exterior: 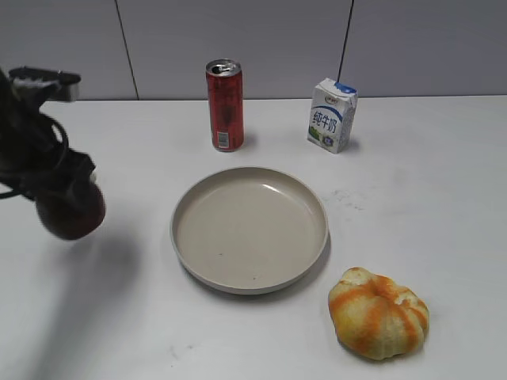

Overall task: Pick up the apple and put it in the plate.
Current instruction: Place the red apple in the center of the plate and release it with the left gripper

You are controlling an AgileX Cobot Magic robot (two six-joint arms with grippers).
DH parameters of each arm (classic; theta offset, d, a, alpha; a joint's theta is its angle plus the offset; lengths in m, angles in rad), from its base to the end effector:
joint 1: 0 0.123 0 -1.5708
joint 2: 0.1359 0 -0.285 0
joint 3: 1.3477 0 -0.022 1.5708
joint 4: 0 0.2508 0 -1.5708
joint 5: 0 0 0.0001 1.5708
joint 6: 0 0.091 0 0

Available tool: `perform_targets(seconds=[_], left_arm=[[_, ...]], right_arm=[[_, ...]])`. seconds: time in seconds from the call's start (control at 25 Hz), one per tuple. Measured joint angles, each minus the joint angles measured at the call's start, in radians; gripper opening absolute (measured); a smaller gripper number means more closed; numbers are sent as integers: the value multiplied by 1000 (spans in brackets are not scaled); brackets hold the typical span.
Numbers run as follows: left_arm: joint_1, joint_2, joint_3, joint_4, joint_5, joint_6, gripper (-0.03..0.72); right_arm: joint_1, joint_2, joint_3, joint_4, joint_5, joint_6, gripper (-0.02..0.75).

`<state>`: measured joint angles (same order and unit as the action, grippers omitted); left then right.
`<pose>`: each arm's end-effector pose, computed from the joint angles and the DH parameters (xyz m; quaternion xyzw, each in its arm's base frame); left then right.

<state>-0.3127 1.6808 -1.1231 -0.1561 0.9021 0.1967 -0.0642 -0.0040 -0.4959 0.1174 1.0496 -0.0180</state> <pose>0.3021 -0.1094 0.2169 0.2093 0.9707 -0.0713 0.0947 -0.0042 0.0095 0.2775 0.0177 0.8487 0.0370 0.5273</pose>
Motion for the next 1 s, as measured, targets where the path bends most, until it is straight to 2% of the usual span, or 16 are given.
perform_targets(seconds=[0.36,0.52,0.68,0.88,1.0], left_arm=[[-283,85,-278,-4,-74,0,568],[-369,227,-368,-7,-68,0,567],[-407,349,-409,-8,-69,0,566],[-409,413,-418,-8,-57,0,564],[-409,415,-430,-8,-33,0,637]], right_arm=[[0,0,0,0,0,0,589],[0,0,0,0,0,0,589],[0,0,0,0,0,0,589],[0,0,0,0,0,0,589],[0,0,0,0,0,0,589]])
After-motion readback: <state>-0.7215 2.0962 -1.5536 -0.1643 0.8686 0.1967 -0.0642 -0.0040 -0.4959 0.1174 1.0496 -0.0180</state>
